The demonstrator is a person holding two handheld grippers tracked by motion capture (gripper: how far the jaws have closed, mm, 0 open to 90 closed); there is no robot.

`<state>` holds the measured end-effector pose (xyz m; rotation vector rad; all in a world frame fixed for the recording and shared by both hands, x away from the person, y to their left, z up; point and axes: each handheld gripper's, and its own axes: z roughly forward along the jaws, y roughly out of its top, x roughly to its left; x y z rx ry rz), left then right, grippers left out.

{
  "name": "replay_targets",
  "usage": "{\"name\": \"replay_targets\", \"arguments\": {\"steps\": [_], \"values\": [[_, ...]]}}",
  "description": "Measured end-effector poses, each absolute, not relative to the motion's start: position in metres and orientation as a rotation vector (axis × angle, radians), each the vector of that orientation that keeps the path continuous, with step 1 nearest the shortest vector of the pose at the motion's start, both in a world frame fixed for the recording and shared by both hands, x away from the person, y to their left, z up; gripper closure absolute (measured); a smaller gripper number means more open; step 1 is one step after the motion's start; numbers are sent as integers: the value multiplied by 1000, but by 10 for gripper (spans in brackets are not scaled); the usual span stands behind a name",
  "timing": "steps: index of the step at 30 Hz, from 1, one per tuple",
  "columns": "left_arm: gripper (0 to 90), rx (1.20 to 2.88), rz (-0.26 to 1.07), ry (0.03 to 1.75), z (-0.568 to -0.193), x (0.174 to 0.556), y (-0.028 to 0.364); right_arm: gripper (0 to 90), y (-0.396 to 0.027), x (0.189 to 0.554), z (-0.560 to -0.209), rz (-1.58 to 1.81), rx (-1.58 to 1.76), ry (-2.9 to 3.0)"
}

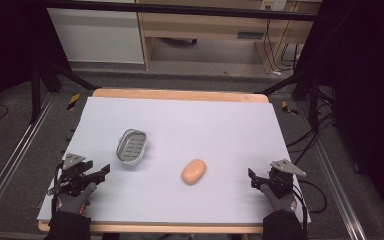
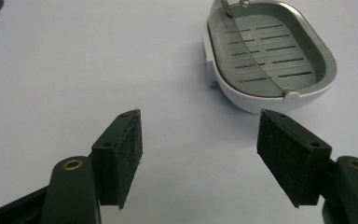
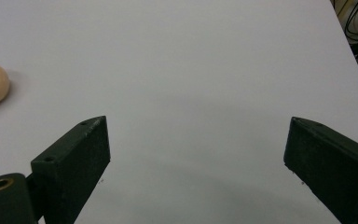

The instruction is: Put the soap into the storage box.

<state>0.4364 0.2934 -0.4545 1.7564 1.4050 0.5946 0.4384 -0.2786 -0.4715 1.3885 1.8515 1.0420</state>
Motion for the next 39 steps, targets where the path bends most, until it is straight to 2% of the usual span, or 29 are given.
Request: {"name": "replay_targets", "arguments": {"steps": [11, 39], "values": [[308, 1809, 571, 1337, -454, 431, 269, 67, -278, 431, -467, 1084, 1366, 1813], [291, 1873, 545, 1241, -447, 427, 239, 56, -269, 433, -472, 1004, 1363, 1885]]}}
